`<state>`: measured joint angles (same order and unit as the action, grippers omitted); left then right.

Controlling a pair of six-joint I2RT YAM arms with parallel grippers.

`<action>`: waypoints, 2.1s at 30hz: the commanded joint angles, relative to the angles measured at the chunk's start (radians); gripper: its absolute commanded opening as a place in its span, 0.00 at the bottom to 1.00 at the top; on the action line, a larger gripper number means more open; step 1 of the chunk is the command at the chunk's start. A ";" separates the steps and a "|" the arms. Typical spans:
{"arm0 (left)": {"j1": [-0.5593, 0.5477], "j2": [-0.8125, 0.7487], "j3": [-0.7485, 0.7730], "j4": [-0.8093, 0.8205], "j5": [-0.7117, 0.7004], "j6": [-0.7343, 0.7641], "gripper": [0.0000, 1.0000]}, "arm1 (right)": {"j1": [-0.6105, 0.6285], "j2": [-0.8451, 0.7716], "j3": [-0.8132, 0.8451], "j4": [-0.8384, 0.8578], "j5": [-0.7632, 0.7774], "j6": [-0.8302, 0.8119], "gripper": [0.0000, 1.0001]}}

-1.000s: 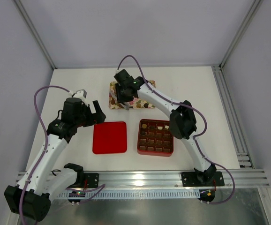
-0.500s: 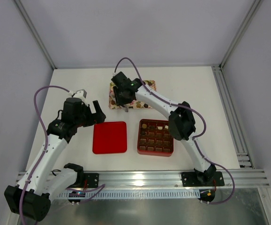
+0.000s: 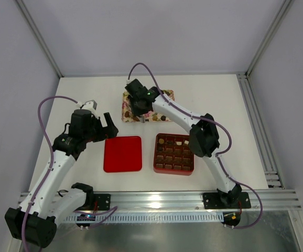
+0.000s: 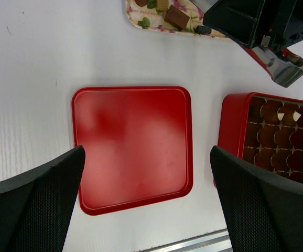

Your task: Pack the chocolate

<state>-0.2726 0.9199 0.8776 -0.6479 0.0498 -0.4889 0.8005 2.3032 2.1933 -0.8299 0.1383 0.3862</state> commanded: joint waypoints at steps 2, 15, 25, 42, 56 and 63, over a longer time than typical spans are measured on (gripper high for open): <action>0.003 -0.016 0.024 0.010 -0.005 0.007 1.00 | -0.014 -0.139 0.016 0.058 0.058 -0.040 0.22; 0.004 -0.015 0.024 0.007 -0.019 0.007 1.00 | -0.027 -0.500 -0.379 0.094 0.058 -0.020 0.21; 0.004 -0.006 0.027 0.007 -0.016 0.006 1.00 | -0.030 -1.056 -0.940 0.057 0.037 0.072 0.21; 0.004 0.004 0.024 0.007 -0.019 0.004 0.99 | -0.020 -1.449 -1.317 -0.051 -0.095 0.186 0.22; 0.004 0.005 0.024 0.005 -0.019 0.004 1.00 | 0.034 -1.455 -1.339 -0.051 -0.101 0.217 0.22; 0.004 0.005 0.024 0.005 -0.018 0.003 1.00 | 0.043 -1.438 -1.345 -0.044 -0.095 0.224 0.28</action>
<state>-0.2726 0.9257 0.8776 -0.6483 0.0444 -0.4892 0.8341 0.8703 0.8417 -0.9062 0.0353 0.5903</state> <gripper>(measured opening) 0.996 0.303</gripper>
